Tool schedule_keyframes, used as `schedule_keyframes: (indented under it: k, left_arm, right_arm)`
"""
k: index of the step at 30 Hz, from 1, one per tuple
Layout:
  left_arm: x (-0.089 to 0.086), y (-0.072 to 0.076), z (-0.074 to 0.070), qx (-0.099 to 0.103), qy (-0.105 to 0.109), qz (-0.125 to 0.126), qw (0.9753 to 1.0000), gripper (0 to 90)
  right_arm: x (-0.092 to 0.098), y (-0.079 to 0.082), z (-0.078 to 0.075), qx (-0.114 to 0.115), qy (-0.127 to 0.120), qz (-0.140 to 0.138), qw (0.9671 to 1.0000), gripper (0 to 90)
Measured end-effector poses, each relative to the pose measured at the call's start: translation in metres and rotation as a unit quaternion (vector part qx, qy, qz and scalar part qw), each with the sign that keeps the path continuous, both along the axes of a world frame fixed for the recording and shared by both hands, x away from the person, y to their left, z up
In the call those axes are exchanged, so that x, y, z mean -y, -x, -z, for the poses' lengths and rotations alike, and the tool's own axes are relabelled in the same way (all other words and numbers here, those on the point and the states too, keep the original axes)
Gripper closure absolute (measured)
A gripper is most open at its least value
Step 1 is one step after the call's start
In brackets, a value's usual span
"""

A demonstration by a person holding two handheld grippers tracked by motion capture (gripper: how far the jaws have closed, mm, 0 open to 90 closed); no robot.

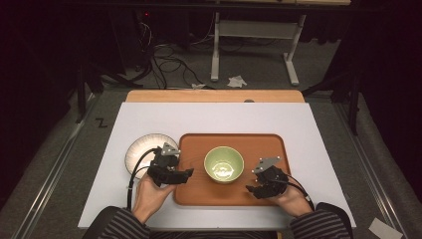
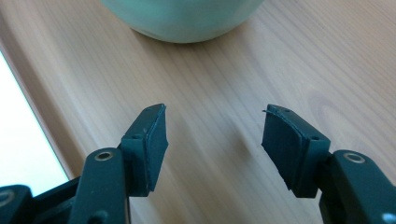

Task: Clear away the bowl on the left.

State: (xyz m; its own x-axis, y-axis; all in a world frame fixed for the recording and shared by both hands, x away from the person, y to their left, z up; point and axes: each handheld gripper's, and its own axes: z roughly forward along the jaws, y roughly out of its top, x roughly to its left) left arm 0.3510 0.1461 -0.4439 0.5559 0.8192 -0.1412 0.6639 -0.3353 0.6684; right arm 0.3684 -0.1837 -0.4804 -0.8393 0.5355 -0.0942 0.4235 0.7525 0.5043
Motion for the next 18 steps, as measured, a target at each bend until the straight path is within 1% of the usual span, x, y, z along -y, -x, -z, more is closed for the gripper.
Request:
schedule_keyframes:
  k: [3, 7, 9, 11, 13, 15, 18]
  left_arm:
    - [0.002, 0.002, 0.000, 0.005, -0.005, 0.005, 1.0000, 37.5]
    - [0.004, 0.003, 0.002, 0.004, -0.012, 0.009, 0.9999, 37.4]
    - [0.003, 0.003, 0.003, -0.002, -0.005, 0.007, 1.0000, 38.2]
    - [0.003, 0.003, 0.005, -0.009, -0.007, 0.007, 0.9999, 38.3]
    - [0.003, 0.003, 0.008, -0.013, -0.009, 0.005, 0.9999, 38.3]
    - [0.003, 0.002, 0.010, -0.022, -0.005, 0.005, 0.9997, 38.3]
    - [0.004, 0.002, 0.012, -0.027, -0.007, 0.006, 0.9996, 38.3]
  right_arm:
    - [0.000, 0.000, 0.000, 0.002, -0.001, 0.001, 1.0000, 41.7]
    - [0.001, -0.001, 0.000, 0.002, -0.003, 0.001, 1.0000, 41.8]
    - [0.001, -0.001, 0.000, 0.002, -0.002, 0.002, 1.0000, 41.8]
    - [0.001, 0.000, 0.000, 0.000, -0.005, 0.006, 1.0000, 41.8]
    - [0.001, 0.000, 0.000, -0.001, -0.005, 0.005, 1.0000, 41.8]
    - [0.001, 0.000, -0.001, -0.001, -0.003, 0.002, 1.0000, 41.8]
    - [0.001, 0.000, -0.001, 0.001, -0.006, 0.007, 1.0000, 41.8]
